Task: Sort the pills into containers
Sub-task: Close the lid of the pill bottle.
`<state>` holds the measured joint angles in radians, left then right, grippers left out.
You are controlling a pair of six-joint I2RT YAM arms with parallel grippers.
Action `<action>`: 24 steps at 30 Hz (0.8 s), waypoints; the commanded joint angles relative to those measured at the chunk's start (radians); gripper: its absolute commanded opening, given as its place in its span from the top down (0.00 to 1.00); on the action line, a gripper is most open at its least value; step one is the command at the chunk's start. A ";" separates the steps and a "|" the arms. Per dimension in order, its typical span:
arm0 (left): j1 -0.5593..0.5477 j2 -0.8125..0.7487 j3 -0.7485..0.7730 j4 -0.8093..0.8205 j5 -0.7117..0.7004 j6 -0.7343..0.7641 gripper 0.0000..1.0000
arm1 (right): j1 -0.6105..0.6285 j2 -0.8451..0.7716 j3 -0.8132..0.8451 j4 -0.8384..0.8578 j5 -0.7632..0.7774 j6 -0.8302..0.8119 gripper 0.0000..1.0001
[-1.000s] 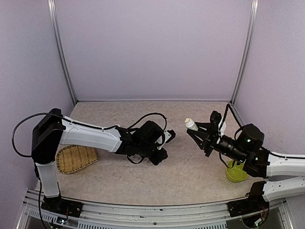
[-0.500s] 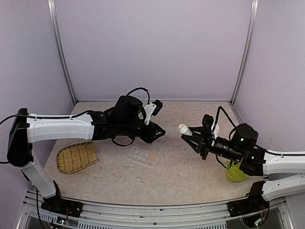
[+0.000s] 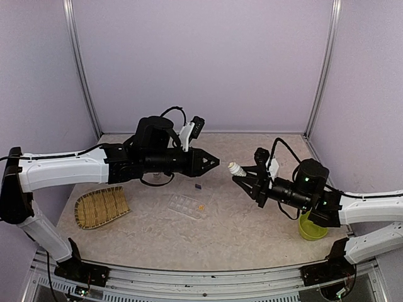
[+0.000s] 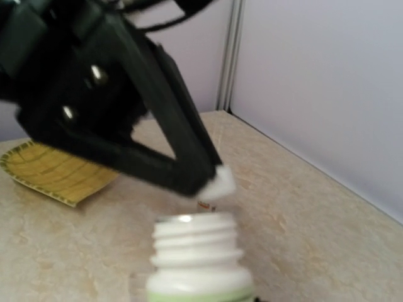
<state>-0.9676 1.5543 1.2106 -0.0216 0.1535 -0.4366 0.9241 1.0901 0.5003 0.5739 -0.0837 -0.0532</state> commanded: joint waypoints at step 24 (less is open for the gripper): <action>0.004 -0.004 -0.004 0.135 0.161 -0.113 0.84 | 0.012 0.070 0.095 -0.048 0.035 -0.021 0.95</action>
<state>-0.9653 1.5482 1.2007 0.0830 0.2859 -0.5465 0.9272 1.1587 0.5636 0.5209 -0.0429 -0.0635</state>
